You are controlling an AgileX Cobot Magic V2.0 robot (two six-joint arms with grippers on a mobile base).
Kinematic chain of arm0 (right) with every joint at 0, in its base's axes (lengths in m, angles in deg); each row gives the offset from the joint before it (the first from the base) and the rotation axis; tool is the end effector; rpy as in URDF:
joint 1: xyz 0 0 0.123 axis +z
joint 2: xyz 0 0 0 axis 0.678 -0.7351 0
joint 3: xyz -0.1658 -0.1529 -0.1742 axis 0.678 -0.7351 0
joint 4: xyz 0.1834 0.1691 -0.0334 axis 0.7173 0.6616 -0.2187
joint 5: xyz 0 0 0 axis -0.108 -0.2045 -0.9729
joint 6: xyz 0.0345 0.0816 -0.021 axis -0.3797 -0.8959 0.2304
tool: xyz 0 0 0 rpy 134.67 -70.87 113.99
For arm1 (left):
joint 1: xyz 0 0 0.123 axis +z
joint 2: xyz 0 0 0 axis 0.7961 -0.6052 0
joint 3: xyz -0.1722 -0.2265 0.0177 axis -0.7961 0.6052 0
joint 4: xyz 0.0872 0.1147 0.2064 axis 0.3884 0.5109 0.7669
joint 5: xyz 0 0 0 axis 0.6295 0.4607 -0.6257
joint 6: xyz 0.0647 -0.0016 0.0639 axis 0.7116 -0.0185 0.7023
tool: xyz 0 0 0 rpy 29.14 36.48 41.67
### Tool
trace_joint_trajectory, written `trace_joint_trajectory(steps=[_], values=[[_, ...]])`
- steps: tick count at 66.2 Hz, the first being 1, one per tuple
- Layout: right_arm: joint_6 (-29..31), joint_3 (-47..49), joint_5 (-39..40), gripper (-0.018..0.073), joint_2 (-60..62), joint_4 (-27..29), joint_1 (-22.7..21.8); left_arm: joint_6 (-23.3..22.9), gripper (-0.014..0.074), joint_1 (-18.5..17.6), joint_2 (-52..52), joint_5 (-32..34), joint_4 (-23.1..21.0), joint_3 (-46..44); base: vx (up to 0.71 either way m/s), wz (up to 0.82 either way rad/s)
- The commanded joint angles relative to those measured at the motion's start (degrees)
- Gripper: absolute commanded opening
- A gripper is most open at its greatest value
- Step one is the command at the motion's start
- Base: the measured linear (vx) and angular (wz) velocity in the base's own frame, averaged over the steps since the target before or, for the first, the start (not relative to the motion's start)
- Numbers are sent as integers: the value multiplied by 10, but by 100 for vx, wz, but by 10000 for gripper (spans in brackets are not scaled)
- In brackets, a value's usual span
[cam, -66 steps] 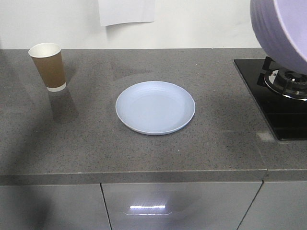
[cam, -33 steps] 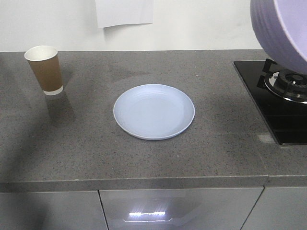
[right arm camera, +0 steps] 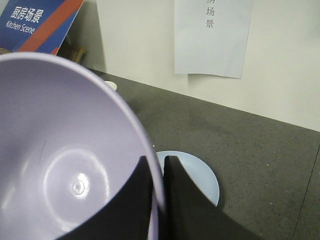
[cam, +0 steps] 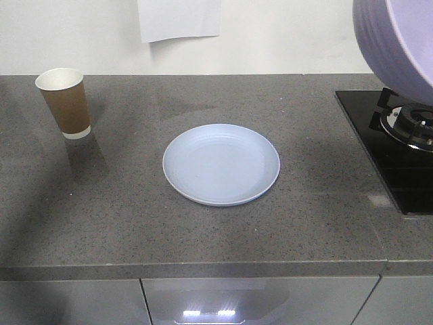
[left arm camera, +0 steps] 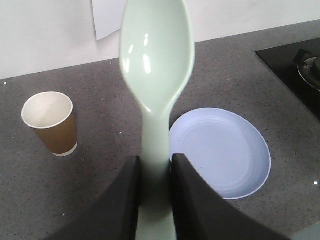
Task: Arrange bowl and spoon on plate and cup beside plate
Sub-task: 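Drive closer to the light blue plate holding spoon and bowl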
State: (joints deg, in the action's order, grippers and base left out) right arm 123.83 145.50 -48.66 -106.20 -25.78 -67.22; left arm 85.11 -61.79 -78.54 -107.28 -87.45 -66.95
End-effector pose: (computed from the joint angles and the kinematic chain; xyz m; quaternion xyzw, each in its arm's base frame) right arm 0.1712 0.0043 0.4936 -0.2073 0.7767 0.2034 0.5589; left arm 0.2141 -0.0496 0.5308 0.0838 0.8691 -0.1259 0.4709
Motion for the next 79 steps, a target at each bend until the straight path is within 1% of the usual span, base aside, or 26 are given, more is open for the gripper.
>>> trace_joint_trajectory(steps=[1, 79], values=[[3, 12, -7, -5, 6, 39, -2, -4, -6, -3, 12, 34, -9, -14, 4, 2], [3, 12, -7, -5, 6, 39, -2, -4, -6, -3, 12, 34, -9, -14, 4, 1]])
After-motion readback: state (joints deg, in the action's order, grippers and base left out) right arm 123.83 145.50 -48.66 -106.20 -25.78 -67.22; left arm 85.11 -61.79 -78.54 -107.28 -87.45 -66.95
